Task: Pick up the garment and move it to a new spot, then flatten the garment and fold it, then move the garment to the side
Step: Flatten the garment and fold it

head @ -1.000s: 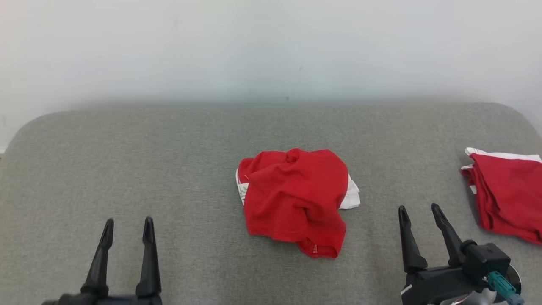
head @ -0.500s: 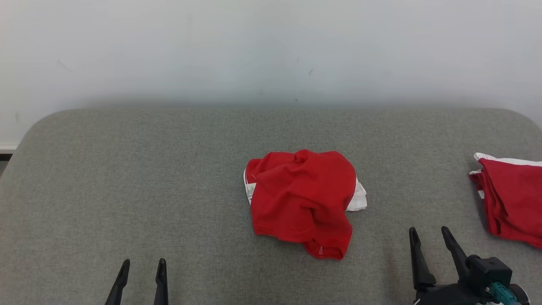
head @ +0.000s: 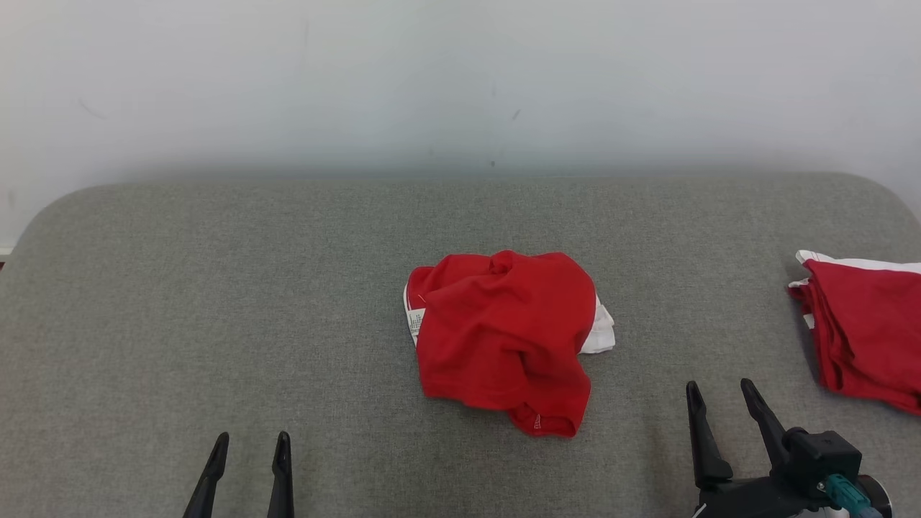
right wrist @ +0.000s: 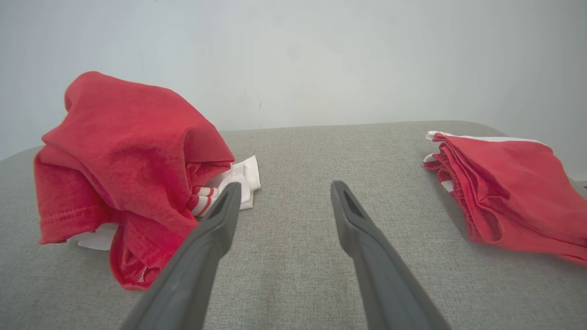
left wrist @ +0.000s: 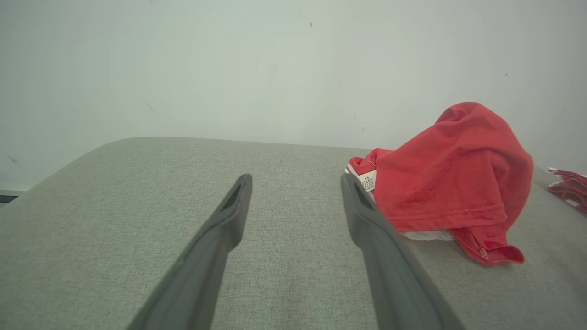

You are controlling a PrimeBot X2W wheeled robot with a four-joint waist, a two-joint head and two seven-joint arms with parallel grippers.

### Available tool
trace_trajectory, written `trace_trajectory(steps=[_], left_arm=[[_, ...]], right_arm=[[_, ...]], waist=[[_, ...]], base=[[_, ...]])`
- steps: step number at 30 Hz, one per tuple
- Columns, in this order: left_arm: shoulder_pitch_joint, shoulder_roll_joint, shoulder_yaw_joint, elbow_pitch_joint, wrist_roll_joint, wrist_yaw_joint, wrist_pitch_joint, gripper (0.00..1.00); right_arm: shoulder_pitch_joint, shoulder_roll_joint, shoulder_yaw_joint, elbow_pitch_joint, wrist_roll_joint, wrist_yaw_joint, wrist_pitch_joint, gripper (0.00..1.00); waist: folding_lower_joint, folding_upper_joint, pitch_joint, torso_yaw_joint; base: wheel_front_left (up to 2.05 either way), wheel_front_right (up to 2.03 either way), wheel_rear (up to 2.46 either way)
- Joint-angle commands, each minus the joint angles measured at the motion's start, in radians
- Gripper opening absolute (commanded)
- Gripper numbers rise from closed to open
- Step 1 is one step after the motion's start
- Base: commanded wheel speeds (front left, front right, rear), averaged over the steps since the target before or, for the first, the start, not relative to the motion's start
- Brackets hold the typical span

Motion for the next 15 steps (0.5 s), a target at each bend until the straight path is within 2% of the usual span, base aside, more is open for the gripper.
trace_trajectory(steps=[1, 10, 15], left_arm=[[-0.007, -0.005, -0.003, 0.004, 0.004, -0.005, -0.003, 1.0], [-0.011, -0.007, -0.009, 0.01, 0.002, -0.008, -0.003, 1.0], [-0.034, -0.004, -0.087, 0.038, -0.023, -0.006, -0.003, 1.0]], right_arm=[[-0.01, 0.0, 0.002, -0.001, 0.003, -0.002, -0.001, 1.0], [-0.013, 0.0, 0.009, 0.007, 0.005, -0.002, -0.002, 1.0], [-0.017, 0.0, 0.019, 0.007, 0.004, -0.002, 0.002, 1.0]], waist=[[0.0, 0.0, 0.0, -0.002], [0.0, 0.0, -0.006, -0.009], [0.0, 0.0, -0.008, -0.022]], base=[[0.0, 0.0, 0.0], [0.0, 0.0, 0.0], [0.0, 0.0, 0.0]])
